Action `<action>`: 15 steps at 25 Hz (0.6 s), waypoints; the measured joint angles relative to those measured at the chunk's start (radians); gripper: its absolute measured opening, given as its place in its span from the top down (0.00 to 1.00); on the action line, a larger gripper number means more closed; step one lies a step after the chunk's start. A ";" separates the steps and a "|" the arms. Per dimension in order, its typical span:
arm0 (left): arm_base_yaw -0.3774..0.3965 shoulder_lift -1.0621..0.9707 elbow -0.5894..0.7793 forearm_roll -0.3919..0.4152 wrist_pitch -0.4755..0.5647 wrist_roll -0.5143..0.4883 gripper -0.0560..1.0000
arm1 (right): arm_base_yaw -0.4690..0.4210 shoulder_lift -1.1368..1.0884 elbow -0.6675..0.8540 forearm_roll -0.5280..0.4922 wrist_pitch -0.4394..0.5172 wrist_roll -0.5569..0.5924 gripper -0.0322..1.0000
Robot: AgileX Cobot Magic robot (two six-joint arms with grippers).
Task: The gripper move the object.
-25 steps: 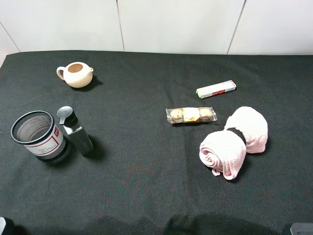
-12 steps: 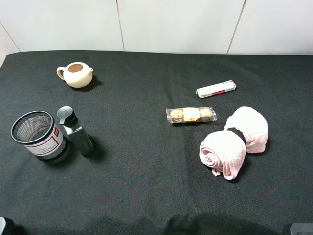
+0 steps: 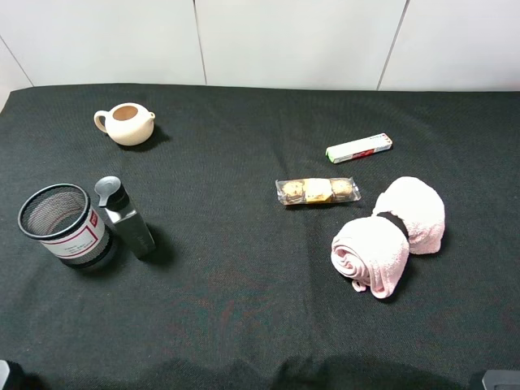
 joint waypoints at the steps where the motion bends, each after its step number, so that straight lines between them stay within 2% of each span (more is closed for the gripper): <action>1: 0.000 0.000 0.000 0.000 0.000 0.001 0.16 | 0.000 0.000 0.000 0.000 0.000 0.000 0.30; 15: 0.000 0.000 0.000 0.001 0.000 0.001 0.16 | 0.000 0.000 0.000 0.000 0.000 0.000 0.30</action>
